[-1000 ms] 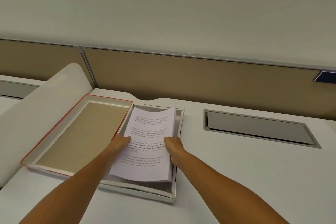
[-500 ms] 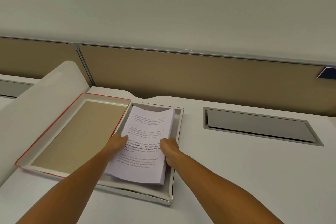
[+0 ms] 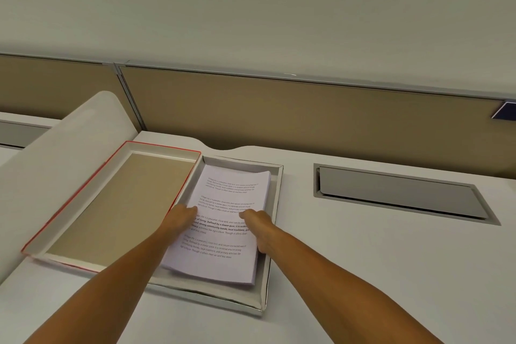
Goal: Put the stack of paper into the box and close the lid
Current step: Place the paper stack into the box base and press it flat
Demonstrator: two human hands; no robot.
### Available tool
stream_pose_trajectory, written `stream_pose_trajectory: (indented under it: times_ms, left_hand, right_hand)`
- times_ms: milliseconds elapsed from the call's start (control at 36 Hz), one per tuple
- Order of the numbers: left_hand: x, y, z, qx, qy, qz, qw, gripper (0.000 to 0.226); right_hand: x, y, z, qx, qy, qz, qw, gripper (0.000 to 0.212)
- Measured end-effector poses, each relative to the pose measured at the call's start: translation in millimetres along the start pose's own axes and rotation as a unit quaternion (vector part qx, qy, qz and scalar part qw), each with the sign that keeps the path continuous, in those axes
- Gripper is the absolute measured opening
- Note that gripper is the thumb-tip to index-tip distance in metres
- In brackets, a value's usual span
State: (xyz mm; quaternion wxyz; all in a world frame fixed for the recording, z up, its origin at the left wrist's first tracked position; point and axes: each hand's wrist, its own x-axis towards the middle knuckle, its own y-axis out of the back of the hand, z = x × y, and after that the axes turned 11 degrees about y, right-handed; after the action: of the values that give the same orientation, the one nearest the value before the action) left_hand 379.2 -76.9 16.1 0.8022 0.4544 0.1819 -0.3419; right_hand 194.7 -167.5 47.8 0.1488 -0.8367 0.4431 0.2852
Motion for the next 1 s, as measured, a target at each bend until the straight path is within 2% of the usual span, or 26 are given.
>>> stream_pose_trajectory:
  times_ms: [194,306,472,1000]
  left_hand:
    - [2.1,-0.5,-0.8,0.015,-0.017,0.020,1.000,0.055]
    - [-3.1,-0.1,-1.6,0.055,-0.057,0.067,0.995,0.046]
    - [-2.8,1.0,-5.1,0.071,-0.069,0.100,0.990,0.040]
    - [-4.2,-0.3,-16.1,-0.010,-0.093,0.076,0.993,0.024]
  right_hand:
    - [-2.7,-7.4,-1.7,0.007,0.005,0.016,1.000,0.046]
    - [-4.9,-13.6,-0.7,-0.006,0.017,0.061,0.998,0.076]
    - [-11.8,-21.2,-3.3,-0.031,0.003,0.076,0.997,0.100]
    - [-18.4,-15.4,2.5,-0.045,0.024,0.060,0.997,0.101]
